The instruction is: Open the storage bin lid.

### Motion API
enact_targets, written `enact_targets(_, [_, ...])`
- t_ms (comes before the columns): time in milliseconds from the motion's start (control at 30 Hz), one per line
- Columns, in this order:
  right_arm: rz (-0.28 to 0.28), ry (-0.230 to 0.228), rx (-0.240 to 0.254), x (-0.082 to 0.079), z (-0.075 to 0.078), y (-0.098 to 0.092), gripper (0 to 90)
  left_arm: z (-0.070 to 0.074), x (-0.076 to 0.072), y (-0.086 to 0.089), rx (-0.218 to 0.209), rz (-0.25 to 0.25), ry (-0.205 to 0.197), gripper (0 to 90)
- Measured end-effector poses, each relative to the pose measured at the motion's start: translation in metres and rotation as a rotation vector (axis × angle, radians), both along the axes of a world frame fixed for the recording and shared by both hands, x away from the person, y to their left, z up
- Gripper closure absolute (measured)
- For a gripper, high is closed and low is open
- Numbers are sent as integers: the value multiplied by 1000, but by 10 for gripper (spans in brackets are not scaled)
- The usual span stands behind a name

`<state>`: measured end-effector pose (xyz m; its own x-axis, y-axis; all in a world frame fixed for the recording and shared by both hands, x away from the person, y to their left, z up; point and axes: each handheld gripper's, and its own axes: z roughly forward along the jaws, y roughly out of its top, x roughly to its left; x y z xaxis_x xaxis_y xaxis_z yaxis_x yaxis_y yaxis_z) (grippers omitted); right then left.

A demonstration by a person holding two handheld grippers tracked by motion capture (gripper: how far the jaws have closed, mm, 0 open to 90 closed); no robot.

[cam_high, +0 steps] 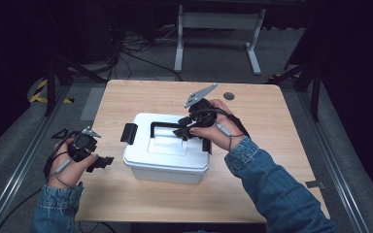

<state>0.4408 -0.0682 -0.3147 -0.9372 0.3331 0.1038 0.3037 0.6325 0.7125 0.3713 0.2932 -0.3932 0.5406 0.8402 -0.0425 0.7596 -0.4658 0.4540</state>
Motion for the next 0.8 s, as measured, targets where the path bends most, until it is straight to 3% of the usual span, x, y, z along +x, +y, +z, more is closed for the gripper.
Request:
enact_targets(67, [5, 15, 3, 0, -1, 4, 535, -1, 0, -1, 1, -2, 3, 188])
enact_targets(367, [33, 2, -11, 3, -2, 18, 575, -1, 2, -3, -1, -8, 9, 187])
enact_targets(567, [56, -59, -46, 3, 2, 22, 744, -2, 2, -3, -2, -11, 9, 187])
enact_targets(800, [140, -91, -83, -2, 7, 25, 805, -2, 2, -2, 0, -9, 10, 187])
